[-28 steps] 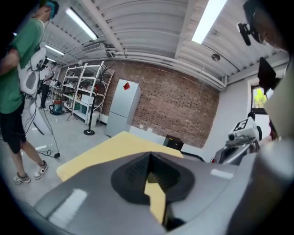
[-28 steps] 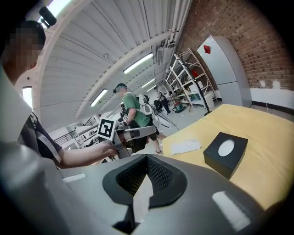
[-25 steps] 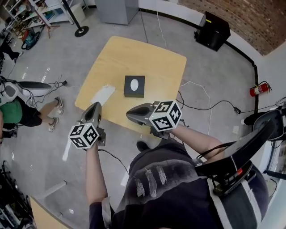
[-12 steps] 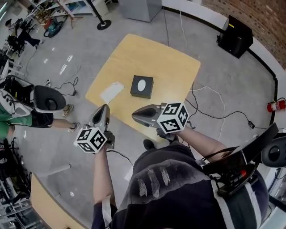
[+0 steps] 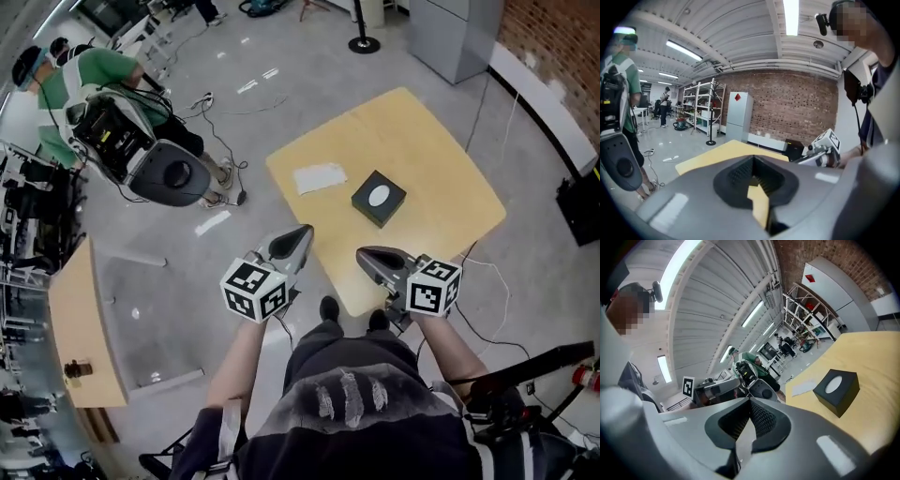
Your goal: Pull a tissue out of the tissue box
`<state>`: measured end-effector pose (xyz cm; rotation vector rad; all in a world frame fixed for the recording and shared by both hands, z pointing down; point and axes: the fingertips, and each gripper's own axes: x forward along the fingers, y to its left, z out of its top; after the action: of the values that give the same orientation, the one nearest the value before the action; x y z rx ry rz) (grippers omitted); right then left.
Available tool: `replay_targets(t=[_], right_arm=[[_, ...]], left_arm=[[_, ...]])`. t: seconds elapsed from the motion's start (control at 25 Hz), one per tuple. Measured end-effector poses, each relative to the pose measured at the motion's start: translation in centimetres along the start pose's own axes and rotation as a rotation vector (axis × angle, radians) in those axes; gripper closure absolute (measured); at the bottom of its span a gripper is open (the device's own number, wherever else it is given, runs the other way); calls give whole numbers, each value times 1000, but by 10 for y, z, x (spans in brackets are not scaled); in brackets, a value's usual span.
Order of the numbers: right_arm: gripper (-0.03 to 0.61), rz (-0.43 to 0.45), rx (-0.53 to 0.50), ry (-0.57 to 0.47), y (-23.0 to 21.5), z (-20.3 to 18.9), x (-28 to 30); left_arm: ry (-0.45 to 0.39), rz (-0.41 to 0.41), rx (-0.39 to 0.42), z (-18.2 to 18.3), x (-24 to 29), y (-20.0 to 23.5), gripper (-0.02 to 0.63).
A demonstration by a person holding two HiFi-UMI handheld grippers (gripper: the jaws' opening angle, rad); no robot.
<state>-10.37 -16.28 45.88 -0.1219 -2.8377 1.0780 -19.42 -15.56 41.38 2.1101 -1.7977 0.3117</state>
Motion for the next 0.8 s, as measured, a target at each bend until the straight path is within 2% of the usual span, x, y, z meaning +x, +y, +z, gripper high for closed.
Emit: replay_targets(t=[0.28,0.4,0.56,0.64,0.8], right_arm=[[580,166,5,67,27,-1,19],[580,193,-6,70,52,1,22],[580,205,-13,92,90,-12,28],[580,199,-27,110,102,-24,27],[580,139,-55,137,122,-48,29]], left_arm=[[-1,160,29,-8,-54,-3,613],[-48,203,-10,-2,-82,-1,612],[-221,188,-181,24,-124,-1,612],[-261,166,-198,25,-133,-8,612],[-266,97,-205,-4,-146,-33,612]])
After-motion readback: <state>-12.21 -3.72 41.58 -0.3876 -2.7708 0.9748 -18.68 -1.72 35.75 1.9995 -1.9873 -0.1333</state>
